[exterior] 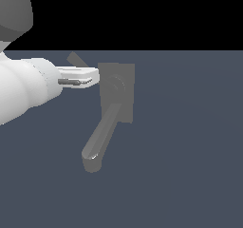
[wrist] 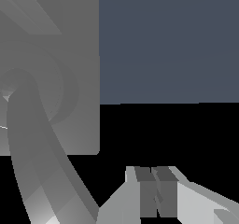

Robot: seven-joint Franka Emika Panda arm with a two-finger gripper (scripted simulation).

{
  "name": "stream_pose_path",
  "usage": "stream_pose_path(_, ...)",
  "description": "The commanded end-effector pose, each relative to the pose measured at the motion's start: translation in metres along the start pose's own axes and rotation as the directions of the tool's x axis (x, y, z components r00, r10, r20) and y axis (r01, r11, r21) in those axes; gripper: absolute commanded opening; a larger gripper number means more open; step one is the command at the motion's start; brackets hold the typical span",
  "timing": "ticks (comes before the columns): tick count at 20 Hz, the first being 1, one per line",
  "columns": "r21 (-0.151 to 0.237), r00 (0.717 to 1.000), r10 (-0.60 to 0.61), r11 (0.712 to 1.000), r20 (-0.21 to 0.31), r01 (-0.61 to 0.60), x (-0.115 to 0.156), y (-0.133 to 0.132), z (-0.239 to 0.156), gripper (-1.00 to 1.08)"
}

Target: Turn on the faucet by rotating a designated handle.

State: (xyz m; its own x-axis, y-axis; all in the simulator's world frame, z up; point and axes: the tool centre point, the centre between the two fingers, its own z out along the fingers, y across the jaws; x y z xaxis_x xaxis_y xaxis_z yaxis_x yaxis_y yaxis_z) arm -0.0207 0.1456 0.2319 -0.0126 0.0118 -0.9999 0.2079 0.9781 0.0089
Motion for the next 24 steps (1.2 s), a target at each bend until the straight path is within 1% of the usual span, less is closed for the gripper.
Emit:
stream_pose_path(1, -0.004, 1.0, 0.005, 1.0, 0.014, -0.005, -0.016, 0.0, 0.001, -1.0)
stream_pose_path(2, -0.004, 1.0, 0.005, 1.0, 0.014, -0.005, -0.016, 0.0, 0.001, -1.0)
stream_pose_path(3, 0.001, 1.0, 0.001, 1.0, 0.0, -0.001, -0.005, -0.002, 0.001, -1.0)
stream_pose_path(24, -0.004, 1.0, 0.005, 1.0, 0.013, -0.005, -0.056, -0.049, 0.001, -1.0)
